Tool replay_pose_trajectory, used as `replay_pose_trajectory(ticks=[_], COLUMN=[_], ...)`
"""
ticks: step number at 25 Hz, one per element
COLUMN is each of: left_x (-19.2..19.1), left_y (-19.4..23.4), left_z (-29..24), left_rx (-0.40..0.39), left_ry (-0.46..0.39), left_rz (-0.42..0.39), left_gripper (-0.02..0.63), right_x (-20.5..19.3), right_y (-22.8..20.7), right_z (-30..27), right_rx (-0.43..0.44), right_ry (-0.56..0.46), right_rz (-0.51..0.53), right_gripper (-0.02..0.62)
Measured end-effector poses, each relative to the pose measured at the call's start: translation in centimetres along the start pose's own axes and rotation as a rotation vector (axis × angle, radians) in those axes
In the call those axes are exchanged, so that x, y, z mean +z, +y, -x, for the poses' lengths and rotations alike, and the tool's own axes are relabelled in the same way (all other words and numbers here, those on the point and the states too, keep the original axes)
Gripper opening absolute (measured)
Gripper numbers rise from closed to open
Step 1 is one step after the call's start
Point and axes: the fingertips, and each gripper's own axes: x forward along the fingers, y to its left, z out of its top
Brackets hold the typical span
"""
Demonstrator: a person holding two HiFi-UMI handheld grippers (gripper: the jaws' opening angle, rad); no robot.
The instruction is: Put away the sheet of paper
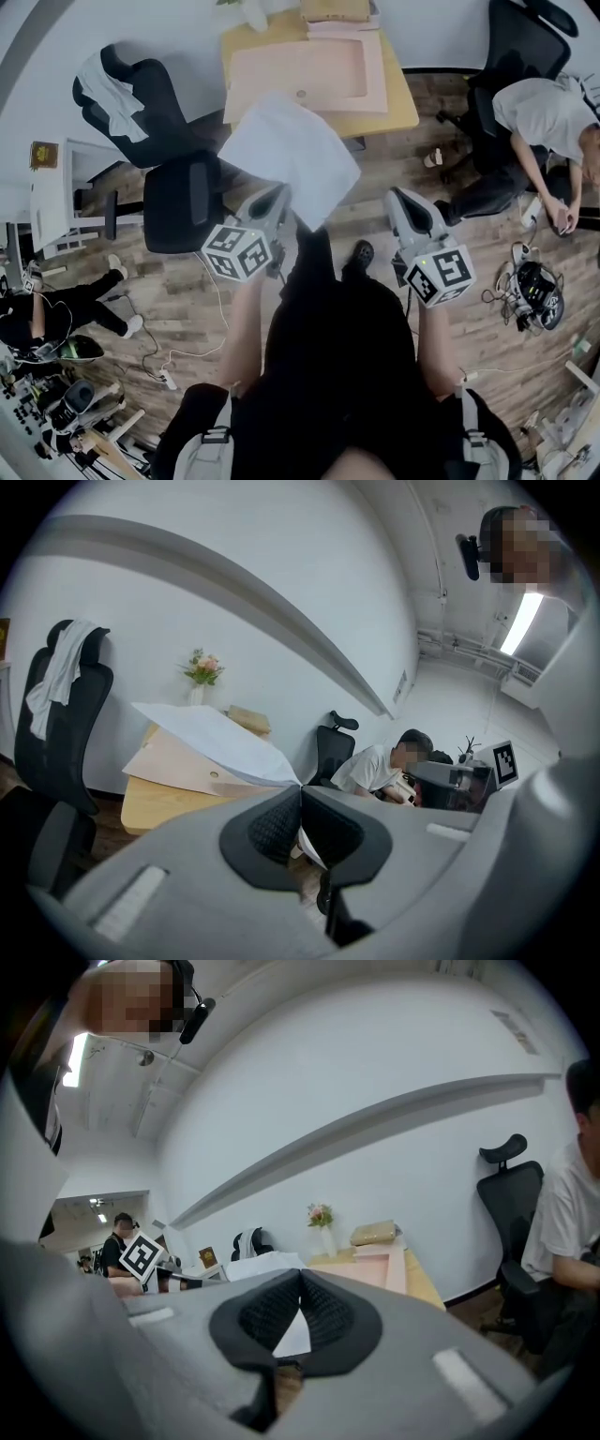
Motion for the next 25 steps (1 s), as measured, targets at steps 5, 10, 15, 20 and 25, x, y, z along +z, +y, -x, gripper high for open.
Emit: replay_pose_trajectory(ticks=[5,10,15,20,25], left_x=[2.3,6.0,9.0,10.4,10.7], left_y=[5.2,9.2,14.4,18.2,21.3], left_z=[-1.8,-4.7,-7.2,-9.3,-12.1], left_rx=[-0.040,-0.117,-0.176,-0.242,-0.267], left_ry=[0.010,0.017,0.027,0.074,0.144], left_rz=[0.024,0.018,0.030,0.026,0.009], left_gripper=[0.012,0.012,0.012,0.012,0.012], right_x=[1.3,2.6,4.0,4.0,3.4], right_y=[1.7,2.4,3.0,2.9,2.7], right_z=[-5.0,-10.9,-16.4,-19.9,-21.7], right_rx=[-0.032,-0.068,-0.113,-0.194,-0.241], right_ry=[0.005,0.017,0.015,0.014,0.044], right_rz=[0.016,0.023,0.048,0.027,0.003], right_gripper=[0.003,0.003,0.003,0.003,0.003])
